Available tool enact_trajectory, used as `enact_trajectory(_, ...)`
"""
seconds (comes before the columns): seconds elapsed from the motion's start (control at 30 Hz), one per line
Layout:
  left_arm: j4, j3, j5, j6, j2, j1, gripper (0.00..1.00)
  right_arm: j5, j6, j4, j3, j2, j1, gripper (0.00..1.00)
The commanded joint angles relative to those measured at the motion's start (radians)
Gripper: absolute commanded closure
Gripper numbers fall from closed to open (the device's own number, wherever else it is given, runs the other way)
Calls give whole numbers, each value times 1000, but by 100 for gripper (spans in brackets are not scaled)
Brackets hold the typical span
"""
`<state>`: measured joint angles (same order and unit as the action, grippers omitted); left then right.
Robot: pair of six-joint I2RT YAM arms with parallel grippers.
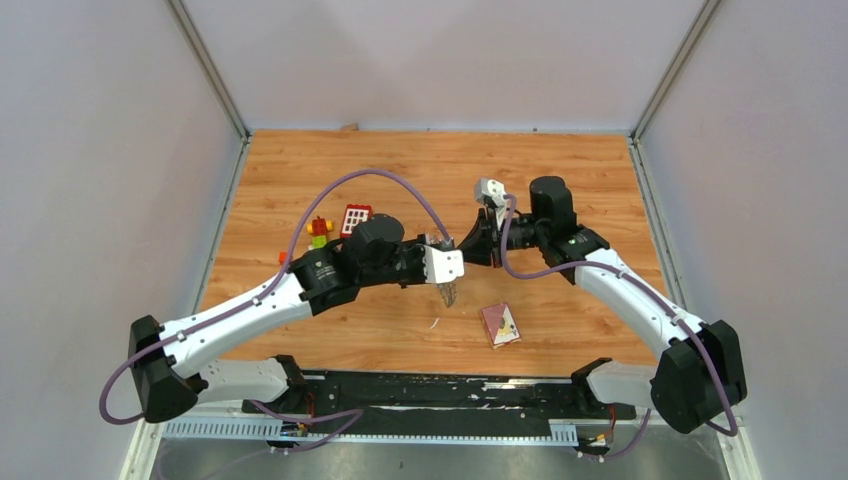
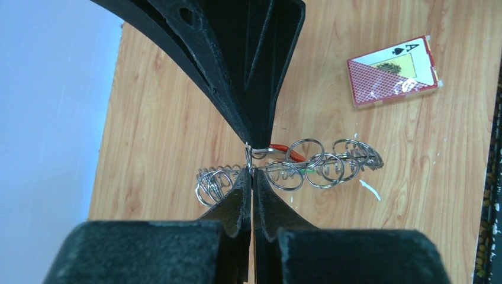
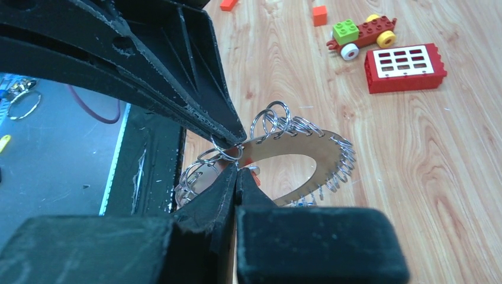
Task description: Put the keys on the keyring
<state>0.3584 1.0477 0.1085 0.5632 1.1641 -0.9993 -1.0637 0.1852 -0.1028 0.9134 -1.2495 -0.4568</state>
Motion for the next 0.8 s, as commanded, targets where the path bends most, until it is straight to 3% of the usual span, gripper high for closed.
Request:
enact_trajectory(0.0, -4, 1, 147, 45, -56, -11, 100, -40, 26, 72, 2, 7, 12, 100)
enact_trajectory(0.77, 20, -17, 312, 55, -91, 28, 100, -41, 135, -1, 7, 51, -19, 98)
